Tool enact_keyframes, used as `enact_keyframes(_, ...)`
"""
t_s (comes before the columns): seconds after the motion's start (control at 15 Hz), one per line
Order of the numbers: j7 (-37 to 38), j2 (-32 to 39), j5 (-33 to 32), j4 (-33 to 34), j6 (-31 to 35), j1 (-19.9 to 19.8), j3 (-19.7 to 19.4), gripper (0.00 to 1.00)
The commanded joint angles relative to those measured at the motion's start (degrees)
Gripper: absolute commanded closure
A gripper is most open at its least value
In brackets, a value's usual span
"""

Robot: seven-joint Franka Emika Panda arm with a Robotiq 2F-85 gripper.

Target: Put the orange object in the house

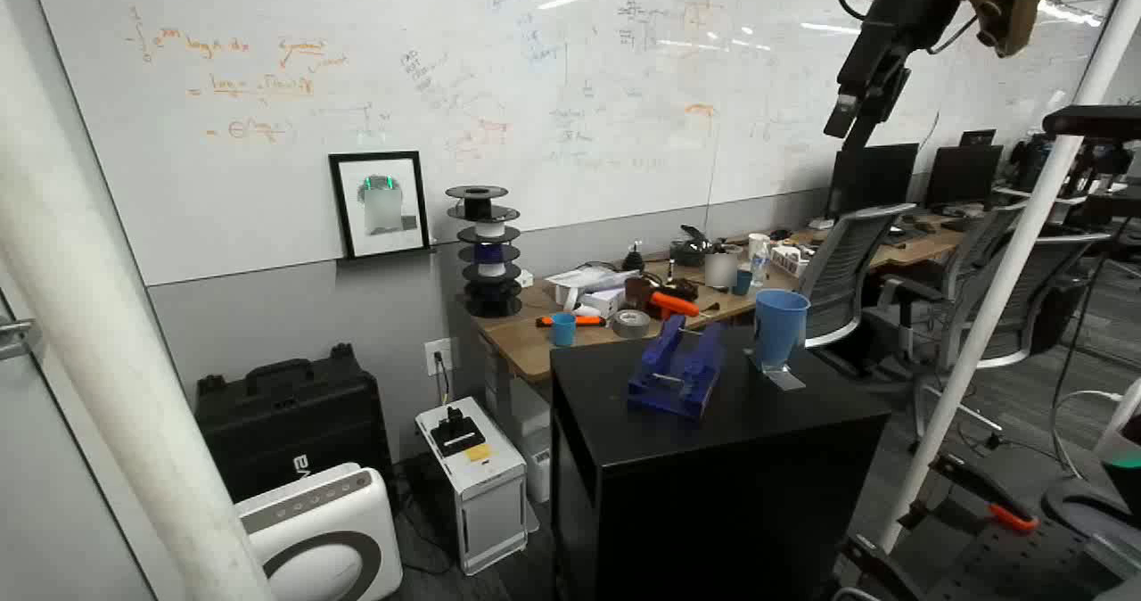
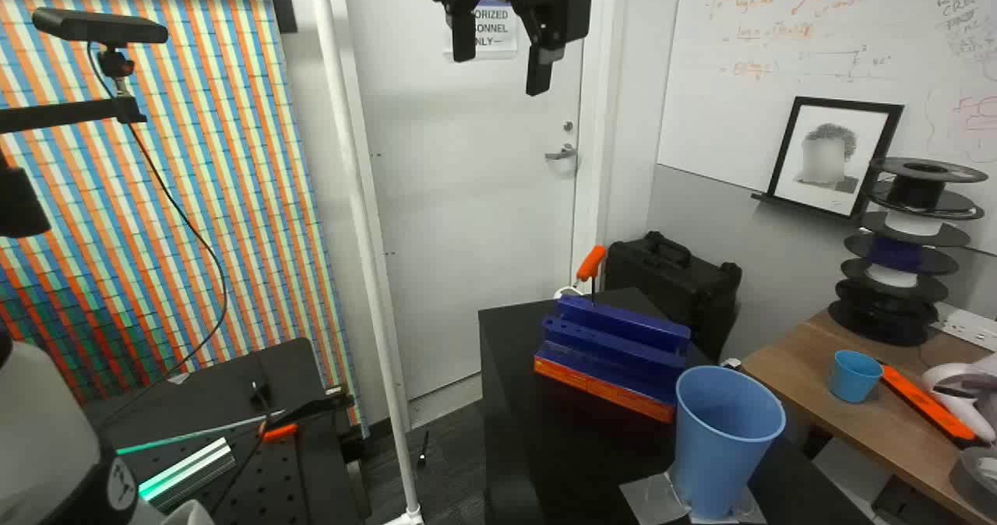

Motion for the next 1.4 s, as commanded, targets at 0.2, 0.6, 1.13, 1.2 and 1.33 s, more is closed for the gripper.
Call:
enact_keyframes(0.2, -0.6, -0.1, 0.7, 1.1, -0.2, -1.3, 1.0, 0.0)
enact_keyframes(0.6, -5.3, 6.3, -0.6, 5.7, 1.5, 0.0, 0.5, 0.0)
enact_keyframes(1.13, -9.4, 32.3, -0.5, 21.0, 7.5, -1.1, 2.9, 0.0)
enact_keyframes(1.2, -9.0, 35.3, -0.6, 22.6, 8.3, -1.3, 3.9, 0.0)
enact_keyframes(1.33, -8.3, 40.6, -1.2, 25.4, 9.4, -1.9, 6.0, 0.0)
